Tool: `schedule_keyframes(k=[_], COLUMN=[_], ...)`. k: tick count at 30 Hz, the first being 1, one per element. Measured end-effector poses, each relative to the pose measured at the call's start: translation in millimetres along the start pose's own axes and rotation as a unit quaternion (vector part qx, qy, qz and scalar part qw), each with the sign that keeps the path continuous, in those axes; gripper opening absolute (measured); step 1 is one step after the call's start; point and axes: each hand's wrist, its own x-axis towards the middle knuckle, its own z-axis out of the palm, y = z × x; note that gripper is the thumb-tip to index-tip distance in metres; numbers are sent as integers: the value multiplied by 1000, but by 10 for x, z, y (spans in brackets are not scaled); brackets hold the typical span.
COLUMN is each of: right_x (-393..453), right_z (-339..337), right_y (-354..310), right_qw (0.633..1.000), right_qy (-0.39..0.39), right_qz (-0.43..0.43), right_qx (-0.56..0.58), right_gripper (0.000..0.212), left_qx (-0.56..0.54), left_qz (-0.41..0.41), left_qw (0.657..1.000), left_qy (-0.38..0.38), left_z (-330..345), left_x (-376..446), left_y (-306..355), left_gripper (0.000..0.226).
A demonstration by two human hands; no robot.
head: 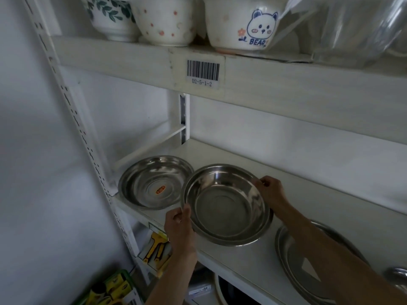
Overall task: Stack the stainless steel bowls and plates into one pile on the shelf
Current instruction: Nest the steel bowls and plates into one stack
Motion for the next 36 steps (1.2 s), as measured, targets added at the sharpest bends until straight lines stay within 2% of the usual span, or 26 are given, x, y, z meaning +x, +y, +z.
schedule_keyframes(k=[4,8,13,16,27,36], right_x=[32,106,224,279,514,569], right_z=[53,242,660,924,1649,2033], right_y=[-380,-699,-970,-1110,-1400,-1330], right_qw=[998,996,993,992,993,988], right_qy=[-4,-17,-42,-54,-94,-119], right_qz=[-5,-14,-24,-33,-58,-85], right_qx=[59,92,107,106,47,-39], right_gripper=[29,31,34,33,24,30], left_qx=[-33,-38,-44,-39,42,127], left_qz=[21,48,61,66,70,50], left_qw=[999,997,995,992,982,971], left_qy=[0,37,67,101,169,198], left_z=[6,-46,-165,-278,-624,-850], left_x=[104,355,587,784,1526,1804], left_y=[307,540,800,875,855,611], left_gripper=[22,28,10,23,23,19])
